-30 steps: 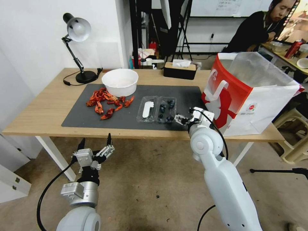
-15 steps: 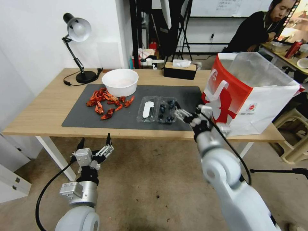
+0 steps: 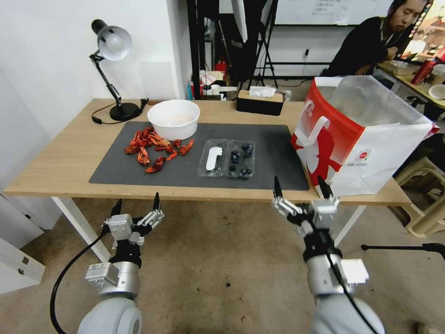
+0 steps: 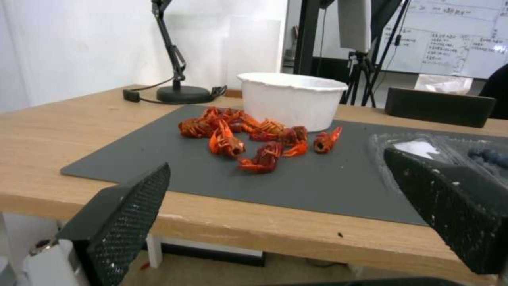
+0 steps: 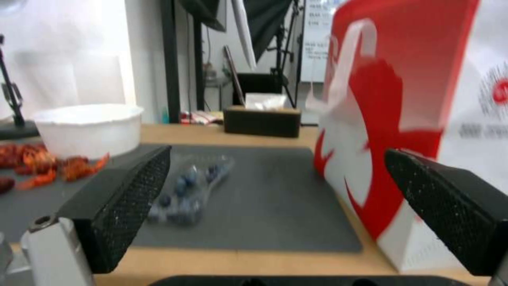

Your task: Close the takeout container lid, then place the container into the takeout bag.

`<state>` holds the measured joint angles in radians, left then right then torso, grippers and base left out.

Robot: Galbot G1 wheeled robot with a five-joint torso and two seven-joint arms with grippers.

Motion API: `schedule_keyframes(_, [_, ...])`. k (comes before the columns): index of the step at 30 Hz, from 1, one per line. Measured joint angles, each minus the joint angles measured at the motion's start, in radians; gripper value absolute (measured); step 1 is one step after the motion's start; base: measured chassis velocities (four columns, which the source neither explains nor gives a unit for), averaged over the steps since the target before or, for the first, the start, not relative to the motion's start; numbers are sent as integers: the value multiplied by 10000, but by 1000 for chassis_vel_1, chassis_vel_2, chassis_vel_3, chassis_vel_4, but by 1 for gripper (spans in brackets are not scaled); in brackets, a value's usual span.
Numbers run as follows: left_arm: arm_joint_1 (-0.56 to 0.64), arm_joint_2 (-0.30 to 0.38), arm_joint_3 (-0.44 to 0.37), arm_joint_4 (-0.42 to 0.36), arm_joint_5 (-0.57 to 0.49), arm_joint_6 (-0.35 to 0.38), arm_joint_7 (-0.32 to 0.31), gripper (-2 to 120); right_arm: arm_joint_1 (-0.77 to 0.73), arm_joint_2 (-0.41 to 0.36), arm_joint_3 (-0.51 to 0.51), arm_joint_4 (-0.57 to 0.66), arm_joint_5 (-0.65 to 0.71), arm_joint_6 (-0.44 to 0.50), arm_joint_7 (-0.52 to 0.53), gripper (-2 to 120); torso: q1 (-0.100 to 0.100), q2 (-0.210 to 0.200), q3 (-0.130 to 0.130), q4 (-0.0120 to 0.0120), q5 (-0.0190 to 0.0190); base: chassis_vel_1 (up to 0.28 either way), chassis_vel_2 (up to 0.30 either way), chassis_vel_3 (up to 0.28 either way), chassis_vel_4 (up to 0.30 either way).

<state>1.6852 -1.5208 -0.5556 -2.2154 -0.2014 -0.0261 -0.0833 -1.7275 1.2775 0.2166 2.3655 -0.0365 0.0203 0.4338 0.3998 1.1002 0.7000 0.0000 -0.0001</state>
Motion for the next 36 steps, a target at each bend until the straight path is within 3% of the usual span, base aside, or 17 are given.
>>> schedule_keyframes(14, [76, 199, 158, -41, -28, -235, -40, 100, -306, 207, -199, -445, -235, 469, 188, 100, 2, -3, 0, 1, 1, 0, 0, 0, 0])
schedule_keyframes(18, [-51, 715, 669, 58, -495, -604, -219, 100, -304, 150, -94, -466, -110, 484, 181, 100, 1, -2, 0, 2, 0, 0, 0, 0, 0])
schedule_keyframes(22, [-500, 1536, 1510, 239, -1744, -966, -426, 100, -271, 88, 6, -493, 80, 485, 169, 100, 2, -2, 0, -1, -1, 0, 0, 0, 0])
schedule_keyframes(30, [-1388, 2469, 2410, 317, -4279, -908, -430, 100, -105, 11, 40, -682, 297, 487, 138, 100, 3, -3, 1, 1, 2, 0, 0, 0, 0])
schedule_keyframes(33, [-2123, 2894, 3055, 342, -6202, -605, -918, 100, -83, 30, 106, -825, 399, 540, 116, 100, 2, -3, 0, -3, 0, 0, 0, 0, 0])
schedule_keyframes(34, [-2123, 2894, 3055, 342, -6202, -605, -918, 100, -83, 30, 106, -825, 399, 540, 116, 100, 2, -3, 0, -3, 0, 0, 0, 0, 0])
schedule_keyframes(36, [-2394, 3000, 3283, 207, -7435, -320, -1411, 100, 111, -19, 76, -973, 587, 534, 75, 100, 2, -2, 1, -3, 0, 0, 0, 0, 0])
